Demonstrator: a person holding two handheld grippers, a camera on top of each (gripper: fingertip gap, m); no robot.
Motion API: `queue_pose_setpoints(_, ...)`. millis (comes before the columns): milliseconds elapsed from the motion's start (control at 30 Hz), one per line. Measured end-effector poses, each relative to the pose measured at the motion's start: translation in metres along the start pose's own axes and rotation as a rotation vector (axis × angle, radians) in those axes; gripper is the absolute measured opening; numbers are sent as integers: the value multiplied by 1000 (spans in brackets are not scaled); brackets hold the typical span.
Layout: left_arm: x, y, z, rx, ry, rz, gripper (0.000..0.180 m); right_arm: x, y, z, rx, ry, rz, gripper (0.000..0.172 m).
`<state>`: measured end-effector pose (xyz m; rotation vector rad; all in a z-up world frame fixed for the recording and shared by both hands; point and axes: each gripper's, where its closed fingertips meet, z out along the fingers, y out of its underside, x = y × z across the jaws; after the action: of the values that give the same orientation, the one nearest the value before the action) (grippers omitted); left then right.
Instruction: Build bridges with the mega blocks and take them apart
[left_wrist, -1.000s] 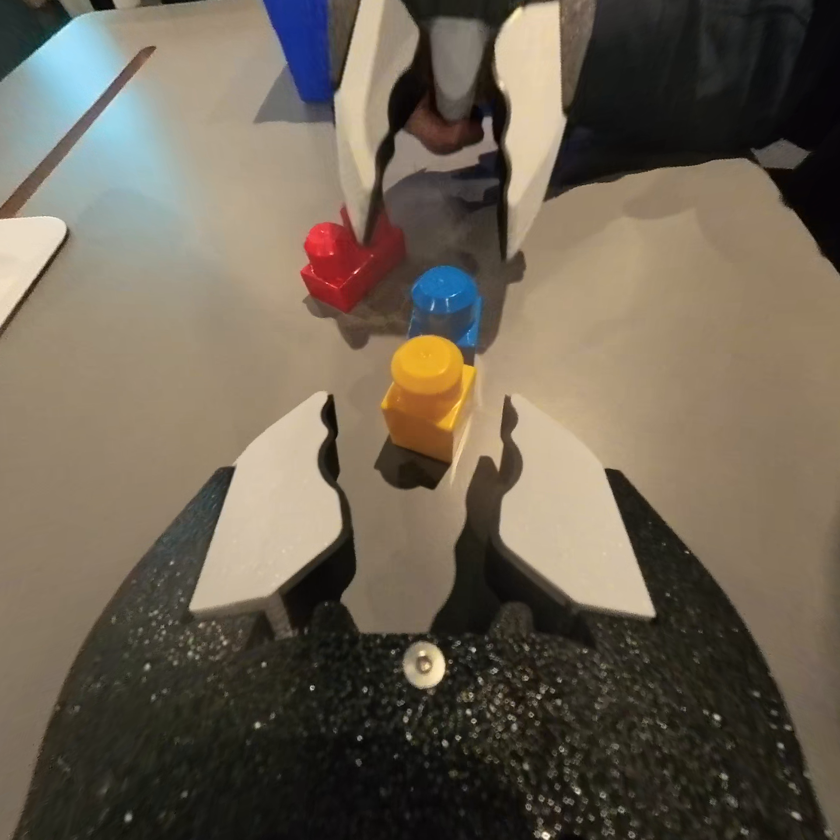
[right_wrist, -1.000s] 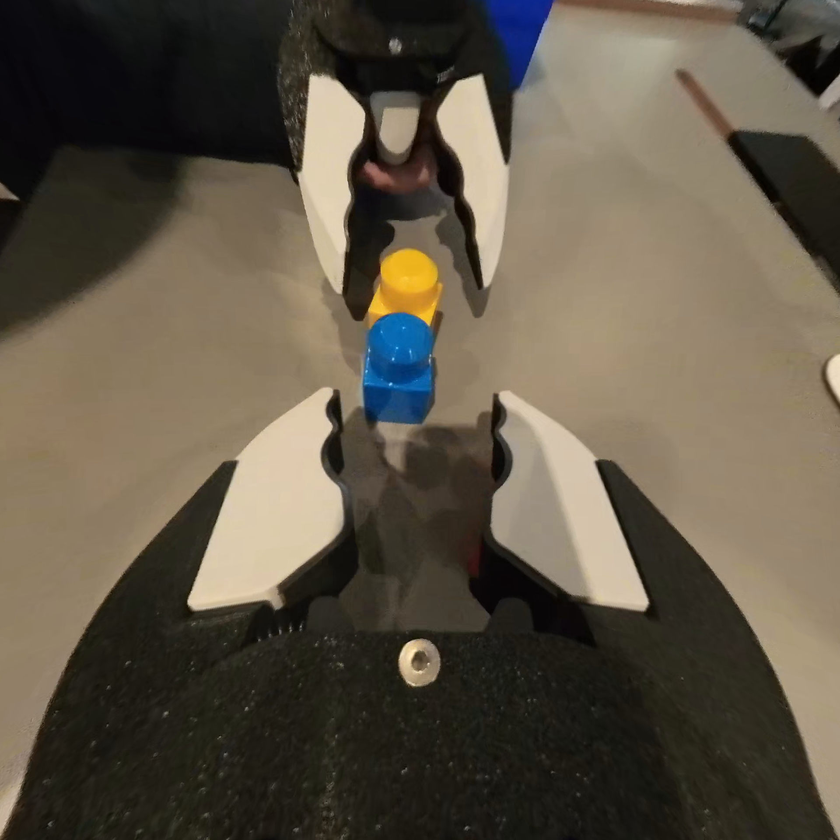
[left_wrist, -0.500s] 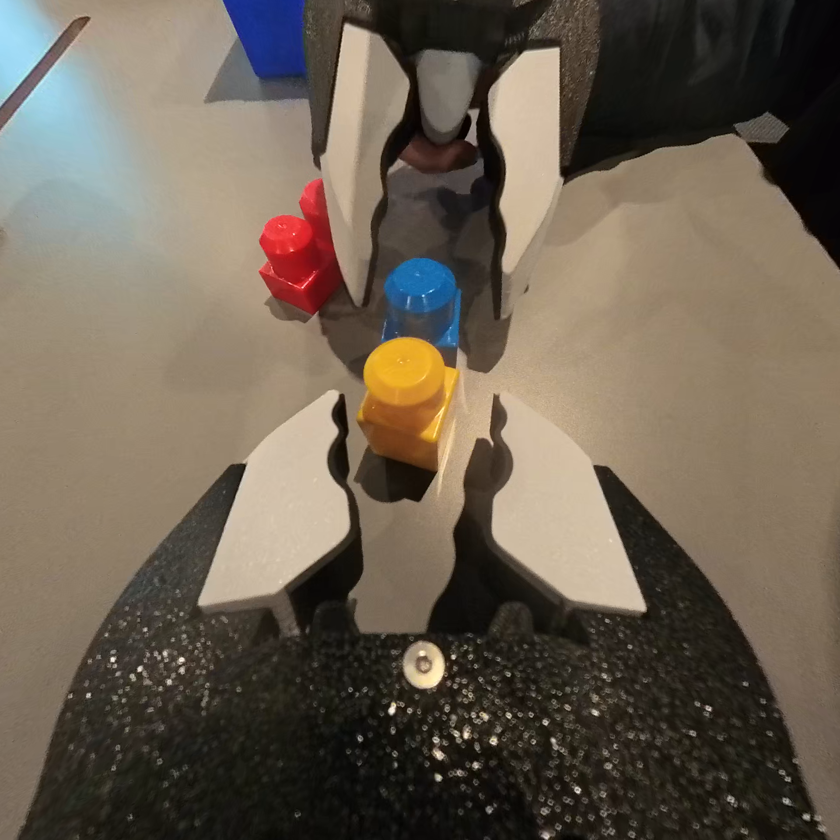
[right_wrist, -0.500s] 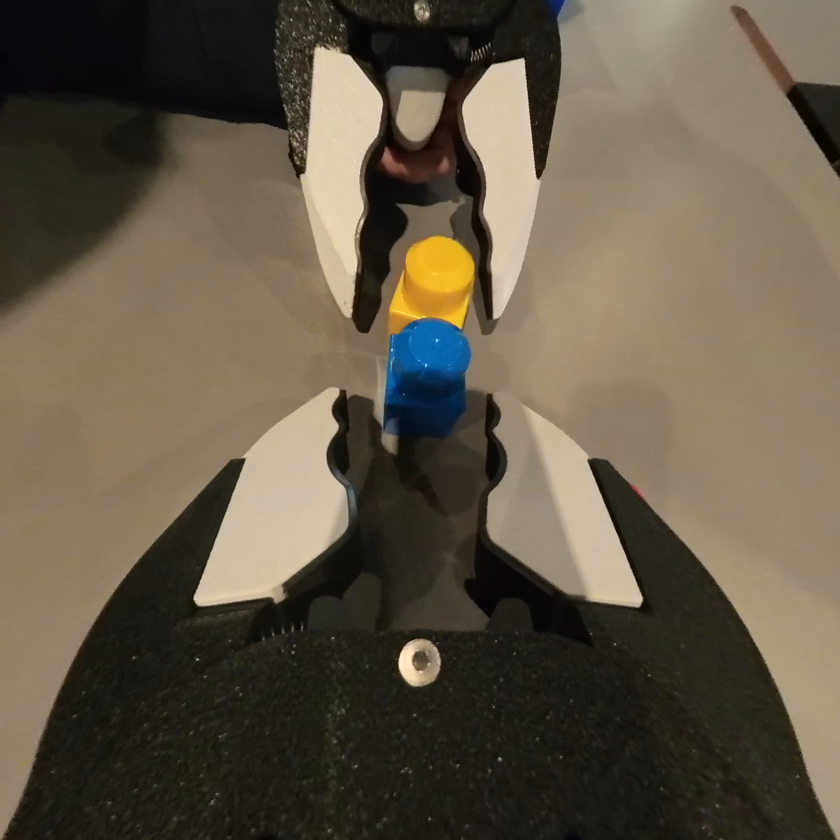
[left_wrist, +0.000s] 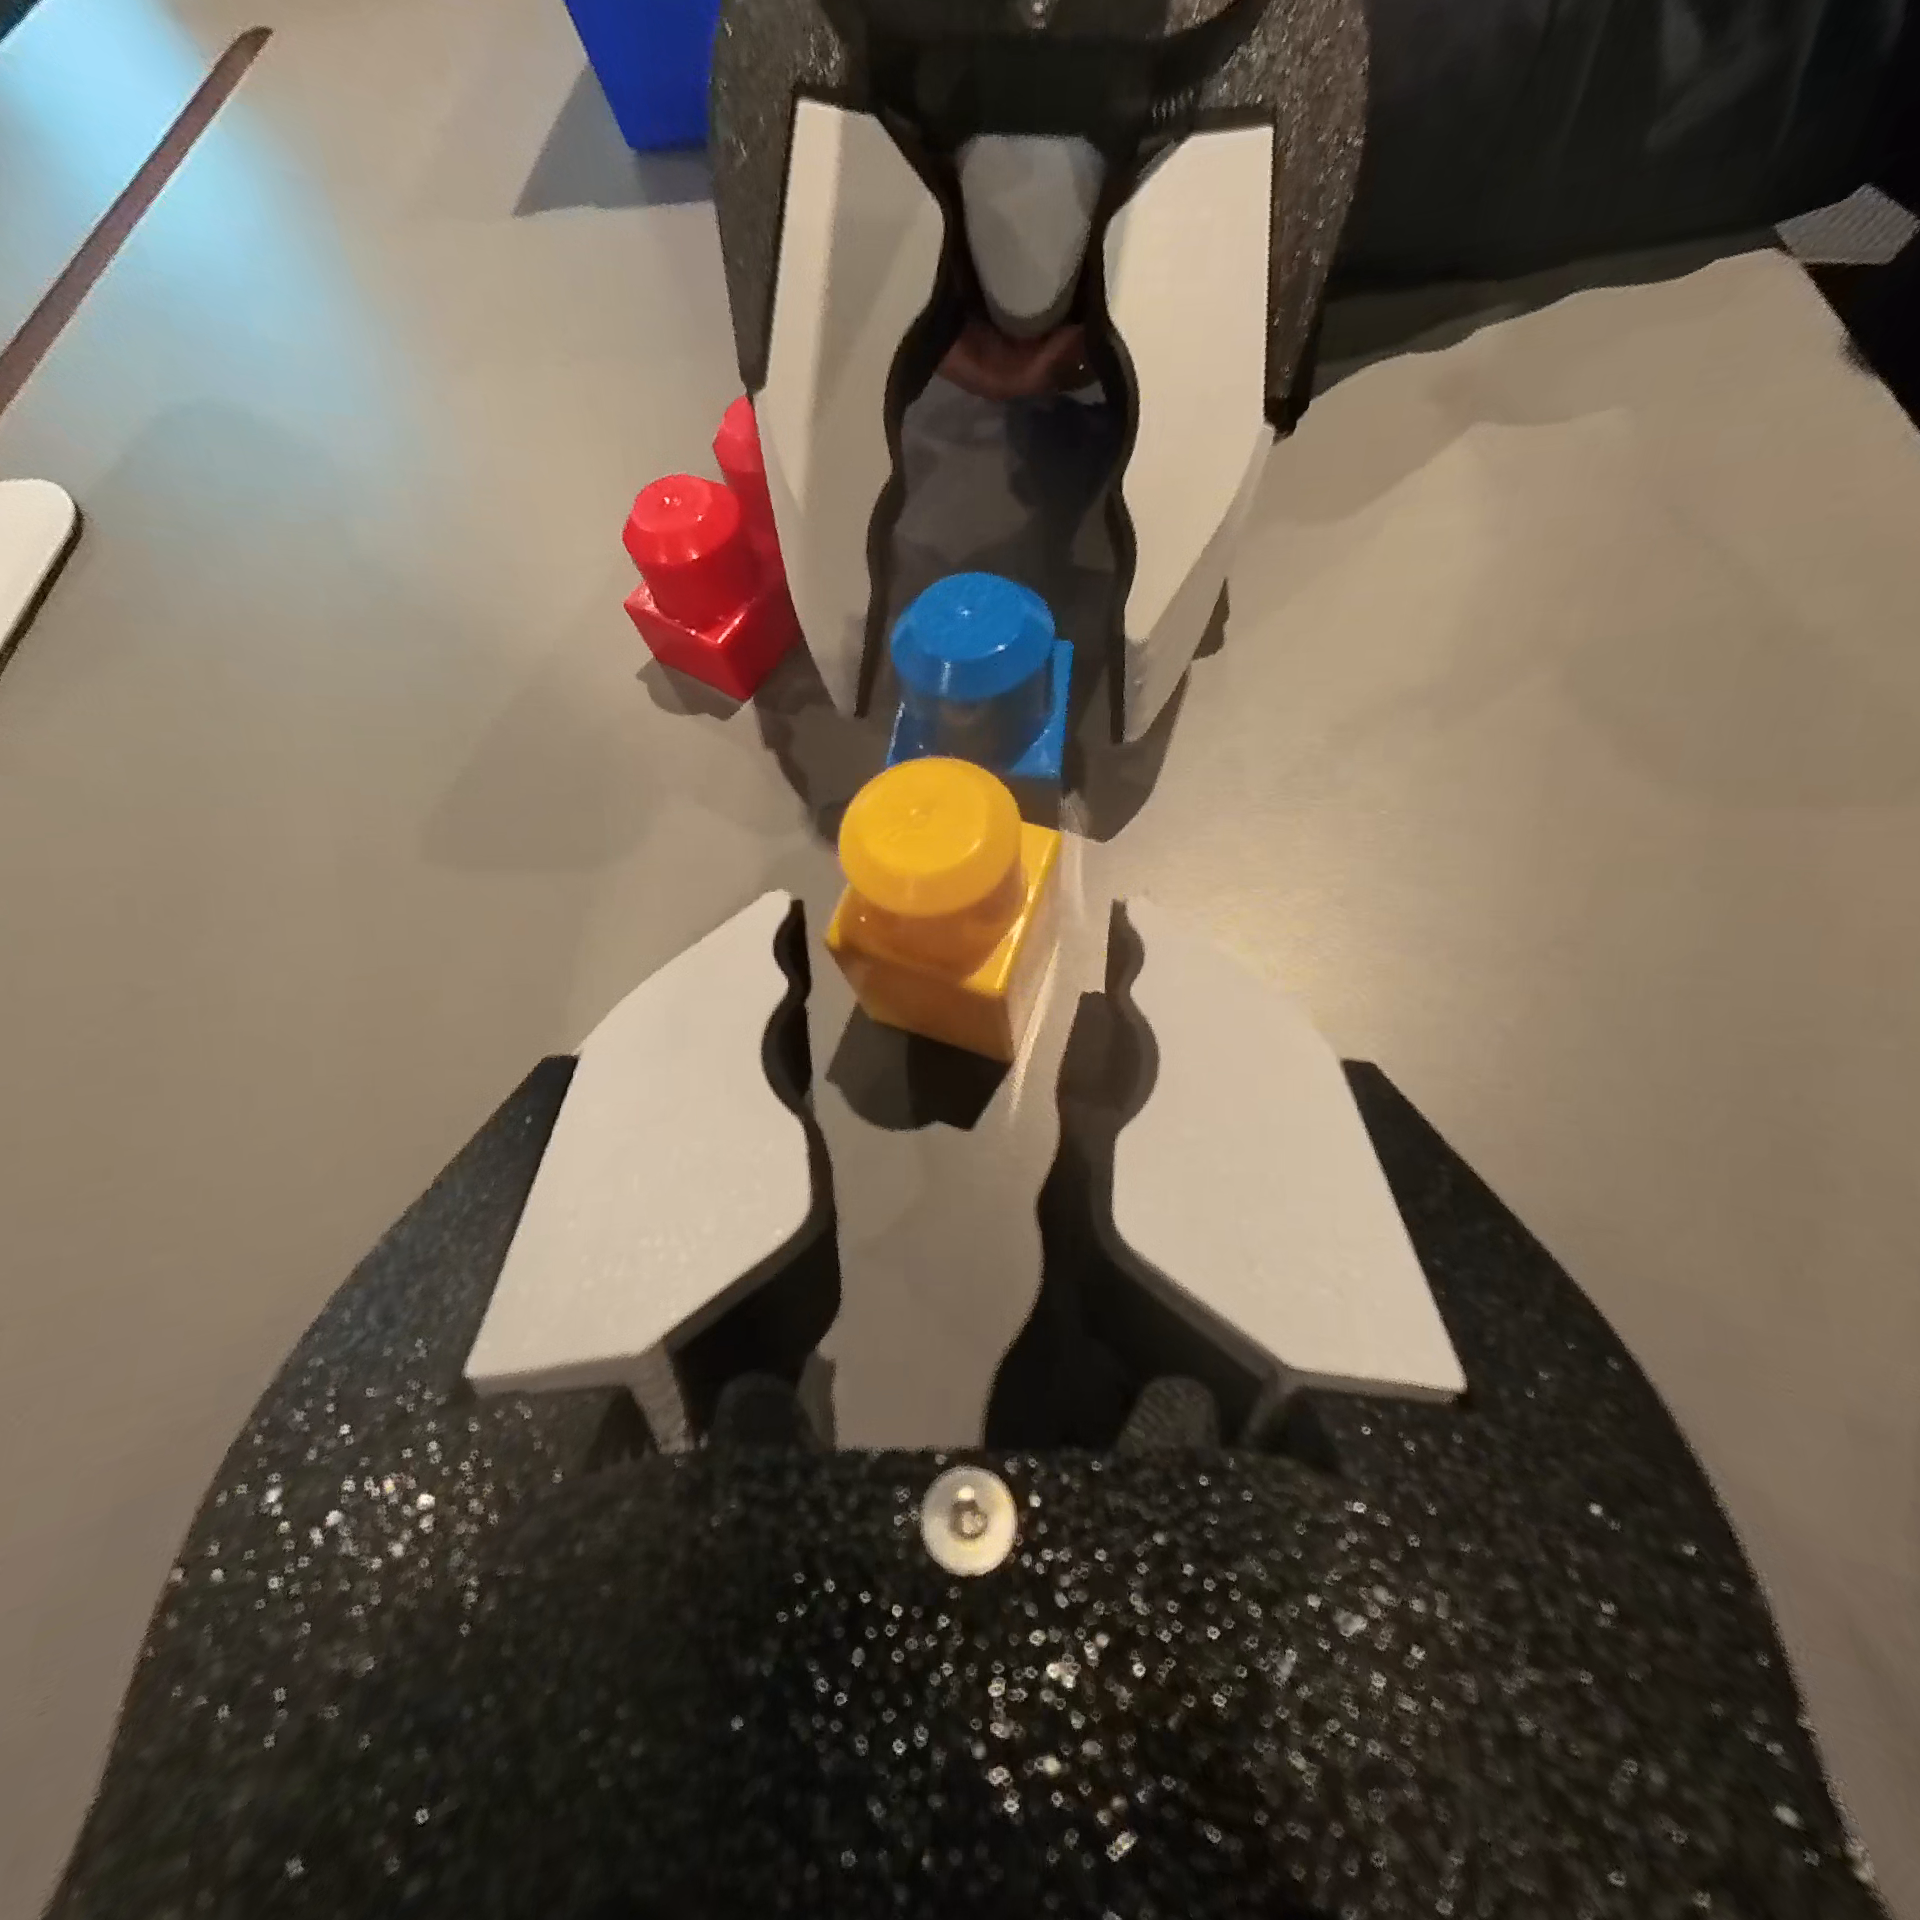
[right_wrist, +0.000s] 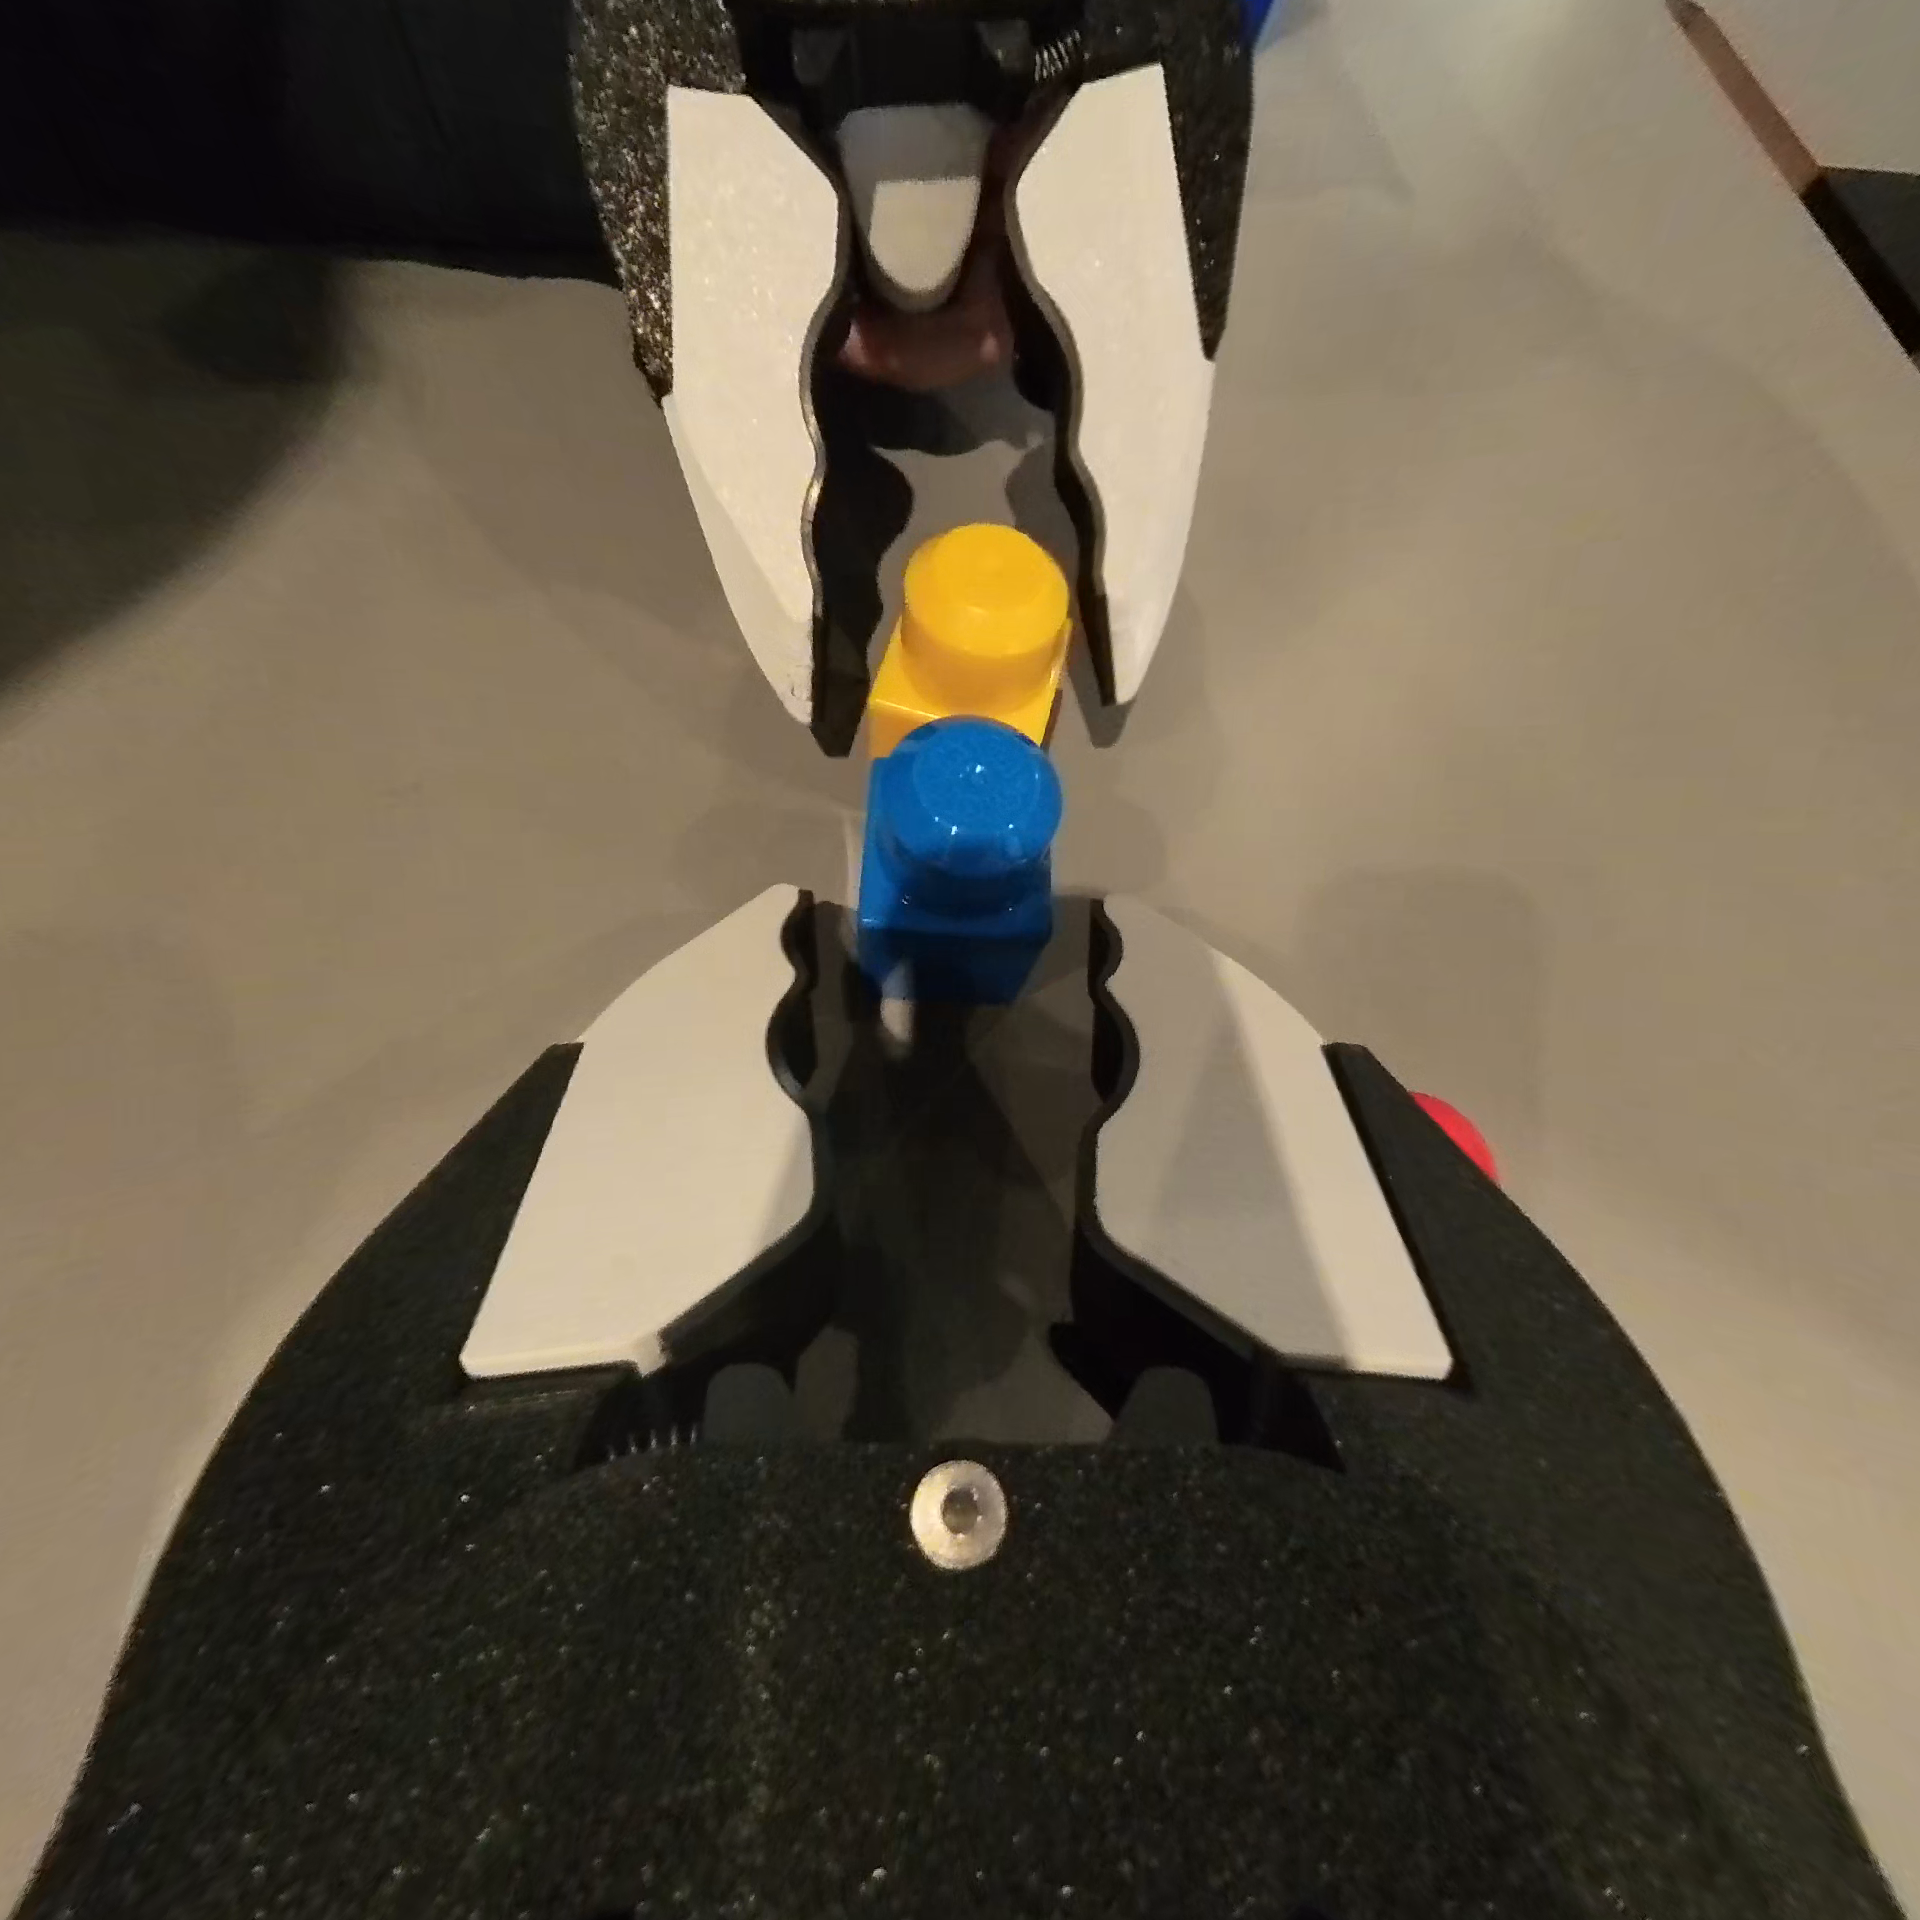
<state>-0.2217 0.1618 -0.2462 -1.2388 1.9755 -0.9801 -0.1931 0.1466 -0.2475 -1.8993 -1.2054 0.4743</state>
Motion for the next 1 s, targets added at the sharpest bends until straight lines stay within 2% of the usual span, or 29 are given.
queue_pose_setpoints(133,-1,0,1,14,21,-3,53,1,-1,3,4,6,-11,49)
queue_pose_setpoints(233,-2,0,2,20,12,13,39,-1,-2,5,9,-12,-9,37)
queue_pose_setpoints(367,-12,-3,-6,2,-78,-42,38,5,-10,-6,33,29,-23,36)
queue_pose_setpoints(500,-12,-33,-30,60,-155,-115,38,13,-41,-46,184,73,20,36)
queue_pose_setpoints(600,-6,-59,-42,124,-181,-89,37,17,-53,-69,261,88,42,36)
queue_pose_setpoints(667,-4,-65,-43,129,-202,-55,37,19,-52,-74,267,98,45,36)
queue_pose_setpoints(1000,-7,-45,-26,86,-199,-89,37,17,-35,-63,217,51,67,36)
